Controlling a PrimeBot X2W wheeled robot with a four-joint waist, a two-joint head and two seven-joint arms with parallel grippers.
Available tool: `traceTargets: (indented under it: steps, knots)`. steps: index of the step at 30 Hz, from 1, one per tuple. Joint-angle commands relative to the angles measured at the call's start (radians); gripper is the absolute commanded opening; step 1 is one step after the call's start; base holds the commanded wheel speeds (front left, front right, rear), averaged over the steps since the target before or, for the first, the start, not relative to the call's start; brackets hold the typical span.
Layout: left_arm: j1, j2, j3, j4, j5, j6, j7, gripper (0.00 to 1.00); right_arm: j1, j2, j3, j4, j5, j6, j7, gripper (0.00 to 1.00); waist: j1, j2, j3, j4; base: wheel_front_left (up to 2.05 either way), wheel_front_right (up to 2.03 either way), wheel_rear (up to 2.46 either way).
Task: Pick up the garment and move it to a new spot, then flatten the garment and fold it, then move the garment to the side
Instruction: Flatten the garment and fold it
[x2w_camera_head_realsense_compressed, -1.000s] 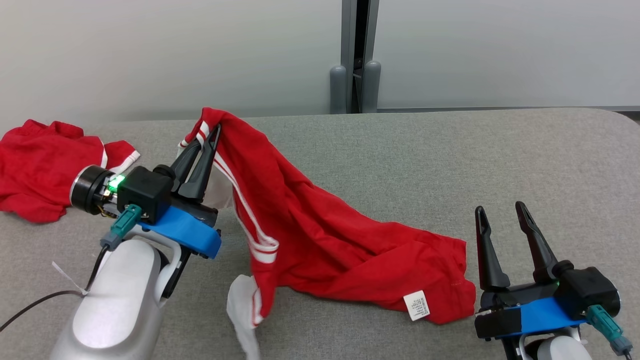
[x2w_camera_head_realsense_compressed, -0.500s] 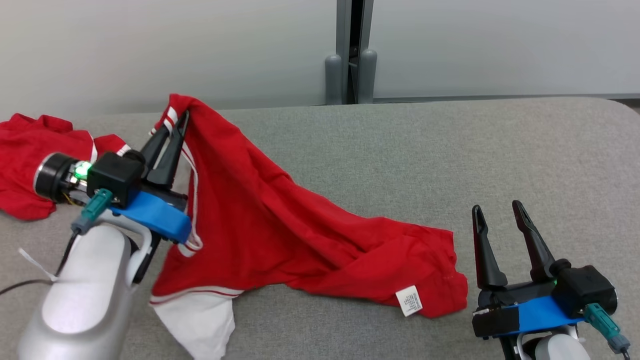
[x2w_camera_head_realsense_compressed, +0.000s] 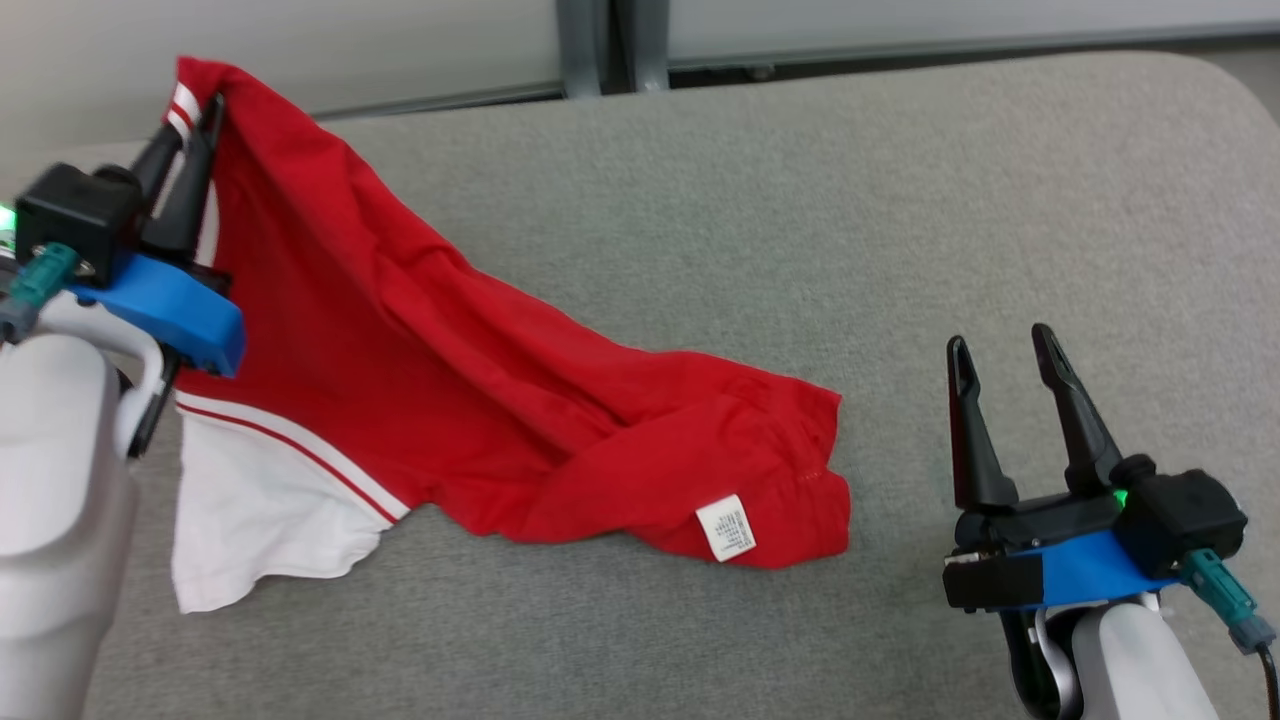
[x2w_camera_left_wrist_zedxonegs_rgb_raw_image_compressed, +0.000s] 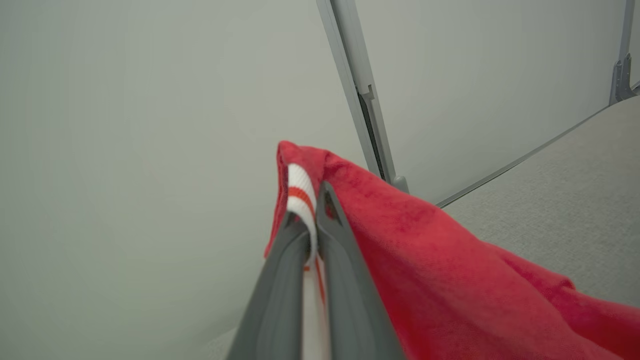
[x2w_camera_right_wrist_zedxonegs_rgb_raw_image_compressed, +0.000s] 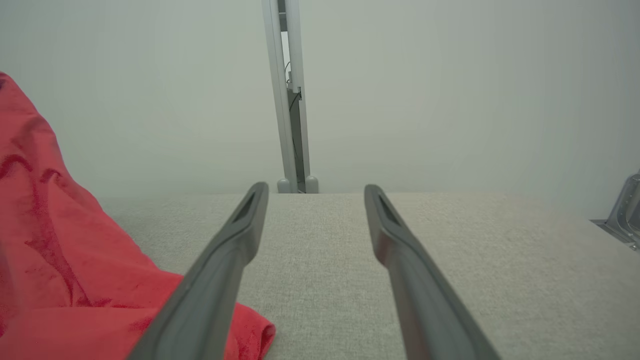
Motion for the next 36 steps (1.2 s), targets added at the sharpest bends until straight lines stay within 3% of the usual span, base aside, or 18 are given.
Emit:
traceTargets:
  steps: [1, 6, 7, 8, 9, 16, 28, 36]
  knots:
    - [-0.028, 0.011, 0.006, 0.009, 0.002, 0.0, 0.0, 0.0, -0.02, 0.001, -0.003, -0.005, -0.001, 0.0, 0.0, 1.0, -0.0001, -0.0001, 0.057, -0.047, 0.0, 0.0, 0.0]
    - [-0.074, 0.021, 0.006, 0.072, 0.009, -0.002, 0.0, 0.0, -0.048, 0.001, -0.004, -0.011, 0.007, 0.0, 0.0, 1.0, -0.0001, -0.0001, 0.112, -0.081, 0.0, 0.0, 0.0]
    - [-0.079, 0.019, 0.01, 0.087, 0.009, 0.001, 0.0, 0.13, -0.051, 0.001, -0.003, -0.012, 0.009, 0.0, 0.0, 1.0, -0.0001, -0.0001, 0.119, -0.086, 0.0, 0.0, 0.0]
    - [-0.084, 0.019, 0.013, 0.1, 0.009, 0.004, 0.0, 0.38, -0.055, 0.001, -0.002, -0.013, 0.01, 0.0, 0.0, 1.0, -0.0001, -0.0001, 0.125, -0.09, 0.0, 0.0, 0.0]
    - [-0.088, 0.015, 0.016, 0.111, 0.007, 0.007, 0.0, 1.0, -0.058, 0.001, -0.001, -0.014, 0.011, 0.0, -0.001, 1.0, -0.0001, -0.0001, 0.129, -0.093, 0.0, 0.0, 0.0]
    - [-0.057, 0.004, 0.049, 0.082, 0.003, 0.034, 0.0, 1.0, -0.059, 0.001, -0.011, -0.012, 0.002, 0.0, -0.001, 1.0, -0.0001, -0.0001, 0.127, -0.08, 0.0, 0.0, 0.0]
    - [0.21, -0.069, 0.169, -0.208, -0.024, 0.083, 0.0, 1.0, -0.002, 0.001, -0.033, -0.002, -0.011, 0.0, -0.001, 1.0, -0.0001, -0.0001, 0.015, 0.019, 0.0, 0.0, 0.0]
    - [0.427, -0.13, 0.208, -0.25, -0.033, 0.065, 0.0, 1.0, 0.032, 0.001, -0.031, 0.0, -0.013, 0.0, 0.0, 1.0, -0.0001, -0.0001, -0.029, 0.071, 0.0, 0.0, 0.0]
